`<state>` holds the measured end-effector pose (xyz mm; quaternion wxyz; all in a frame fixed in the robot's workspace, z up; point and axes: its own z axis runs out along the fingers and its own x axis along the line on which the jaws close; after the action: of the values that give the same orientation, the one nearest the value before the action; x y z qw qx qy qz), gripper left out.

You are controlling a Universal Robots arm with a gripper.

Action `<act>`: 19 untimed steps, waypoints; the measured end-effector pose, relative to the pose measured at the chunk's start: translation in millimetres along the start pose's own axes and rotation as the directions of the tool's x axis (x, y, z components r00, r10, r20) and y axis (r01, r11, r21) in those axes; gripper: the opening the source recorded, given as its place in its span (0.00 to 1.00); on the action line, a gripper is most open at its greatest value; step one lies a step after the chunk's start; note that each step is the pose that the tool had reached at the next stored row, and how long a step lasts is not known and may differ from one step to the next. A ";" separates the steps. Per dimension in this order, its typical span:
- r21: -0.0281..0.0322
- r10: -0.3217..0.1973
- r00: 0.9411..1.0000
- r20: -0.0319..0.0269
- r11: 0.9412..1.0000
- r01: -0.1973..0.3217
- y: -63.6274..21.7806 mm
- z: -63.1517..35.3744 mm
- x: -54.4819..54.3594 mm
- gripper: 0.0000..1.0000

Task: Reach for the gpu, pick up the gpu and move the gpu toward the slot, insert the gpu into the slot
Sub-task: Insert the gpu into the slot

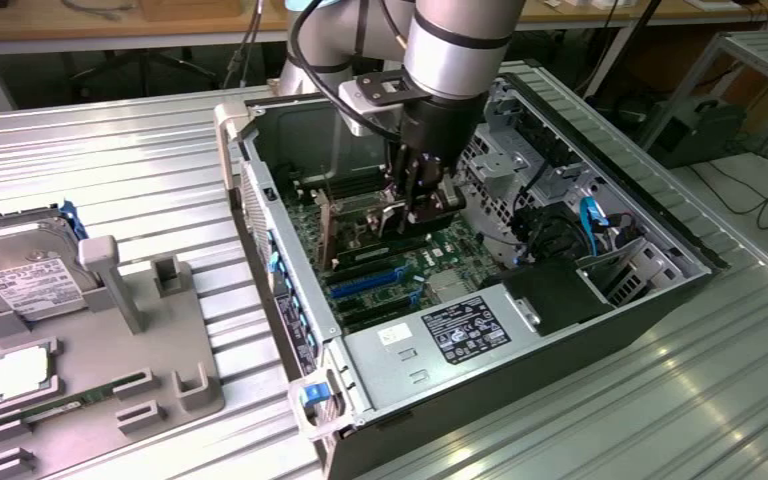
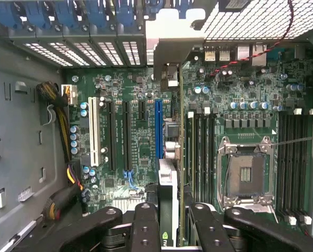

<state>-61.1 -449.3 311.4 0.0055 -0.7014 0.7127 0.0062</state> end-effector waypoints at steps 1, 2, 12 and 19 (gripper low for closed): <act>0.000 0.000 1.000 0.000 1.000 0.000 0.9 2.4 0.1 0.27; 0.000 0.000 1.000 0.000 1.000 0.000 2.2 4.2 0.1 0.27; 0.000 0.000 1.000 0.000 1.000 0.000 8.7 10.6 4.7 0.27; 0.000 0.000 1.000 0.000 1.000 0.000 10.3 21.0 9.1 0.27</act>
<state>-71.6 -457.9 290.3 0.0054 -0.7014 0.7127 0.0063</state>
